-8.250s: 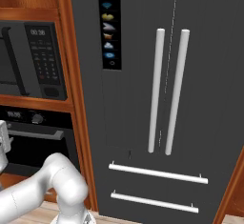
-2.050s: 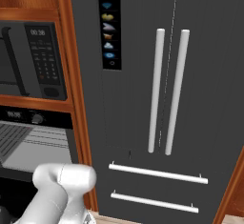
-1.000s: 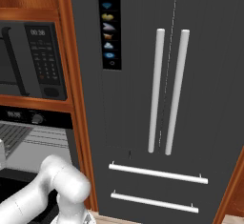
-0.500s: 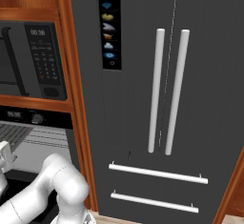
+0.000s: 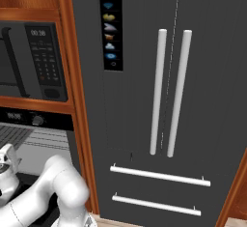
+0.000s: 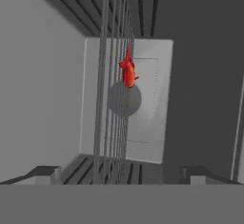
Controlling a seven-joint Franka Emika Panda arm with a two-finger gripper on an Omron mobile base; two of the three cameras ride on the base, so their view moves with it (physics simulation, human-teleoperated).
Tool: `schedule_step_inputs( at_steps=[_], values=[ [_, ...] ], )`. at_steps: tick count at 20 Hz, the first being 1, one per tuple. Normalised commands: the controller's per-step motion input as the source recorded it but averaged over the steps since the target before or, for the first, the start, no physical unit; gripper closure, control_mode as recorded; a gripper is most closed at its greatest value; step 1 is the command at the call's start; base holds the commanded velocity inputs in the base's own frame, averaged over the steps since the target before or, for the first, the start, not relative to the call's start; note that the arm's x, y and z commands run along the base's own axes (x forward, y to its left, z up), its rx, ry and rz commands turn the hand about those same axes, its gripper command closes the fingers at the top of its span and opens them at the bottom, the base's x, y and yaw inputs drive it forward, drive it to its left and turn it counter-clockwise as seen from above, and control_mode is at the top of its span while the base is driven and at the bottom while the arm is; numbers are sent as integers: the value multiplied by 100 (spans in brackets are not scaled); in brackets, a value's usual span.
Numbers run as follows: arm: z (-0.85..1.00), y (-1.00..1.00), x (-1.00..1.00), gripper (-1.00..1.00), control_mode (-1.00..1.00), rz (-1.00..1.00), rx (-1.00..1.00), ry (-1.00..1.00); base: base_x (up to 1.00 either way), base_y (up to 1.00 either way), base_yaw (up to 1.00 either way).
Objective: Take the fish from the oven and place it on the plate on the counter.
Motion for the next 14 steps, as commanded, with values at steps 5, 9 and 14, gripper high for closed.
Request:
schedule_step_inputs(
  at_steps=[5, 9, 14],
  values=[
    [-29, 6, 52, -100, -100, 21, -8, 2, 0, 0, 0],
    [-38, 21, 50, -100, -100, 12, -10, 8, 0, 0, 0],
    [-30, 26, 18, -100, -100, 2, -10, 0, 0, 0, 0]
  ],
)
